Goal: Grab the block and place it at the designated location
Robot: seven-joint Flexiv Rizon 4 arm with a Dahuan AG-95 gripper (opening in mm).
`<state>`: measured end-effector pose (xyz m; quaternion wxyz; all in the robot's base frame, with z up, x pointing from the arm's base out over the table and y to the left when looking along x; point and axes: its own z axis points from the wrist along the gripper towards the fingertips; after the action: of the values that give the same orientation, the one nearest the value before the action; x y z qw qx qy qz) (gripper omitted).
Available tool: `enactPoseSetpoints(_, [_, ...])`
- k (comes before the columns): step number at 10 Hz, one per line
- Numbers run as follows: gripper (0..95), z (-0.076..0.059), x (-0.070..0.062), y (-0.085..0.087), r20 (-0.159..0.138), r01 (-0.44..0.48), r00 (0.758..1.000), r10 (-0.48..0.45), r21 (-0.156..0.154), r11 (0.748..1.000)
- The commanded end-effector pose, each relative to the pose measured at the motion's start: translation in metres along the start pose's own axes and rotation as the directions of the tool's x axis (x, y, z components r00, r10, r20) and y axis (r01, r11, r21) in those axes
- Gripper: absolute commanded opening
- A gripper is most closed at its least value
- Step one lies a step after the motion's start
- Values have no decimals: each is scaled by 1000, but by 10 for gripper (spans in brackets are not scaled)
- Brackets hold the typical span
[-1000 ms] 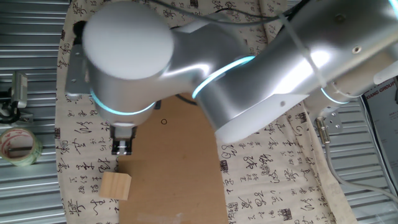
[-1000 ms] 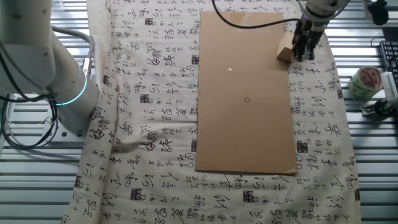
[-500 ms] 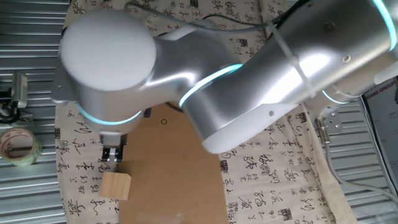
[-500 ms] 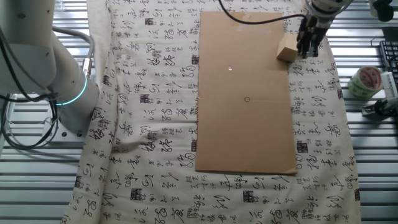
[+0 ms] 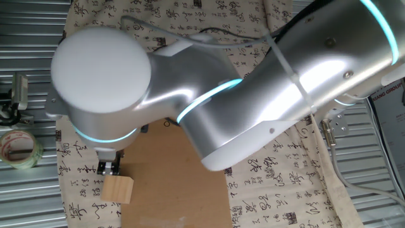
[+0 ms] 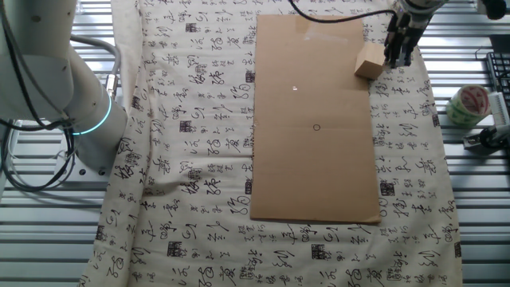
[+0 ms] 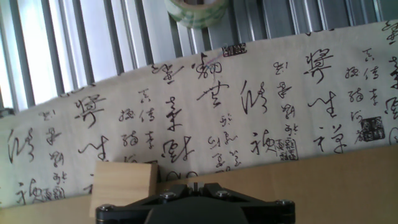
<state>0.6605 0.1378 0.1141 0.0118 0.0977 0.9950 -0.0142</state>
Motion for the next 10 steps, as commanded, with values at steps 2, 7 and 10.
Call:
enactPoseSetpoints(2, [0,-1,-5,11,-5,-23,1000,23,1,1000])
enactPoseSetpoints(7, [0,-5,-10,24,-10,-62,998,62,-3,998])
enactPoseSetpoints(10, [0,-3,-14,31,-6,-62,998,62,-2,998])
